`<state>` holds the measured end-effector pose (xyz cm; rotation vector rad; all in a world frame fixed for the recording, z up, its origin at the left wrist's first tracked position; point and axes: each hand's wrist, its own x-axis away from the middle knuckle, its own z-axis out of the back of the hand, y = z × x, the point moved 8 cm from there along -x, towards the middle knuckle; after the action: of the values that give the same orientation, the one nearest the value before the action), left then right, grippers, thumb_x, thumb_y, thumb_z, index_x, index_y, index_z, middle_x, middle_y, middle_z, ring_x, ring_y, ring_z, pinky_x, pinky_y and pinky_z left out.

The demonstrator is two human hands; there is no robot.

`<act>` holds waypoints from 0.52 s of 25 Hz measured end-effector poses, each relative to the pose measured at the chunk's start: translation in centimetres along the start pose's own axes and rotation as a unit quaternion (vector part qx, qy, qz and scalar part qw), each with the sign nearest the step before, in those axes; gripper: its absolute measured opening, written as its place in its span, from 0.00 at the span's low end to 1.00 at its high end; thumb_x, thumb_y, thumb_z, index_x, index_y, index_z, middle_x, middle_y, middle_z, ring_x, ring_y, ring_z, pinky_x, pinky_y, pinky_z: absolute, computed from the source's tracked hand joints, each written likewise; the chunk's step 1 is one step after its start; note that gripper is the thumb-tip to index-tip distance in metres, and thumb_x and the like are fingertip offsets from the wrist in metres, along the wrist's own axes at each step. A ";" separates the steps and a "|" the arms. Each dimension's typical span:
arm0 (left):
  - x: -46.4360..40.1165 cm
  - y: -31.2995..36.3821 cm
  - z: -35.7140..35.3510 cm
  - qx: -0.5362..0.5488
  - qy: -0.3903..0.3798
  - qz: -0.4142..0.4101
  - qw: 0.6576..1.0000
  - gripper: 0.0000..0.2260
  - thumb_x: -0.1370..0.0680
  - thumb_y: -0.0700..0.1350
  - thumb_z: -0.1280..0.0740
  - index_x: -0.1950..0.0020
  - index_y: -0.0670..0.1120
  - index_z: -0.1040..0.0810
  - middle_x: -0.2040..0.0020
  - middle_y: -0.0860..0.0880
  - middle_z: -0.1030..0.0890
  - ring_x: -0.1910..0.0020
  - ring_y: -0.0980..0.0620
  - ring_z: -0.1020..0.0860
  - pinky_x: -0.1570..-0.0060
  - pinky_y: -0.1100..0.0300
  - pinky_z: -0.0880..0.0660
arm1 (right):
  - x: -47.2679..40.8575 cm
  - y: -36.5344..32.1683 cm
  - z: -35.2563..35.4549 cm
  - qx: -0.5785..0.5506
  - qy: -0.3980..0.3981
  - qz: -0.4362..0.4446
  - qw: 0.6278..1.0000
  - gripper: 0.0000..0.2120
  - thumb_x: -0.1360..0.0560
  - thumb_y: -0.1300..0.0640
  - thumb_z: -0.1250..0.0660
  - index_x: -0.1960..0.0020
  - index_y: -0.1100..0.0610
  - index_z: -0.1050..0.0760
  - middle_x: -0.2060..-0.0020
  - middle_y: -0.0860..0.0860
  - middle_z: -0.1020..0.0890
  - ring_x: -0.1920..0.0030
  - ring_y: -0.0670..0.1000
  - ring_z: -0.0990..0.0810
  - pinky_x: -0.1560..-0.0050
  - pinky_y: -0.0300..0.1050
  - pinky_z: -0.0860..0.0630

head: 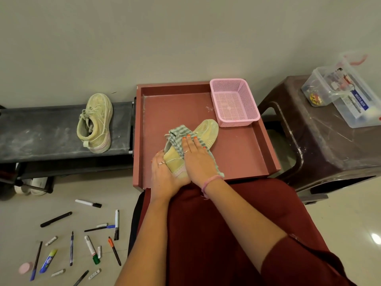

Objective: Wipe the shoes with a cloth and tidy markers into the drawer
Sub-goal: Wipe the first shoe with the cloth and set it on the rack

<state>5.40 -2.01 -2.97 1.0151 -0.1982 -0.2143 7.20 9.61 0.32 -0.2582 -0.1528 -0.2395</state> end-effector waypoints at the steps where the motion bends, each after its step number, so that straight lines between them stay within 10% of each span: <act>1: 0.0 0.0 0.0 0.002 0.000 -0.003 1.000 0.46 0.42 0.56 0.19 0.30 0.47 0.37 0.38 0.55 0.33 0.36 0.54 0.32 0.36 0.57 0.32 | 0.3 -0.5 -0.2 -0.007 0.004 0.001 1.000 0.30 0.20 0.65 0.50 0.23 0.60 0.60 0.22 0.55 0.55 0.22 0.56 0.56 0.25 0.53 0.48; 6: 0.0 0.3 -0.3 -0.045 -0.008 -0.033 0.998 0.42 0.35 0.55 0.24 0.26 0.45 0.37 0.33 0.47 0.33 0.33 0.52 0.35 0.32 0.53 0.34 | 3.9 -1.1 -2.5 0.048 -0.010 0.094 0.994 0.29 0.21 0.63 0.54 0.22 0.58 0.60 0.22 0.54 0.58 0.22 0.55 0.57 0.24 0.52 0.47; 13: 0.4 1.2 -0.3 -0.060 0.000 -0.063 0.996 0.51 0.40 0.51 0.19 0.23 0.45 0.42 0.31 0.44 0.35 0.32 0.46 0.34 0.33 0.52 0.33 | -0.1 3.0 0.9 0.011 0.017 -0.024 1.000 0.30 0.21 0.67 0.50 0.22 0.60 0.58 0.22 0.55 0.55 0.23 0.58 0.58 0.23 0.52 0.50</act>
<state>5.98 -1.29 -2.10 0.9085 -0.1197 -0.3363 7.75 12.69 0.47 -0.2283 -0.1279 -0.2896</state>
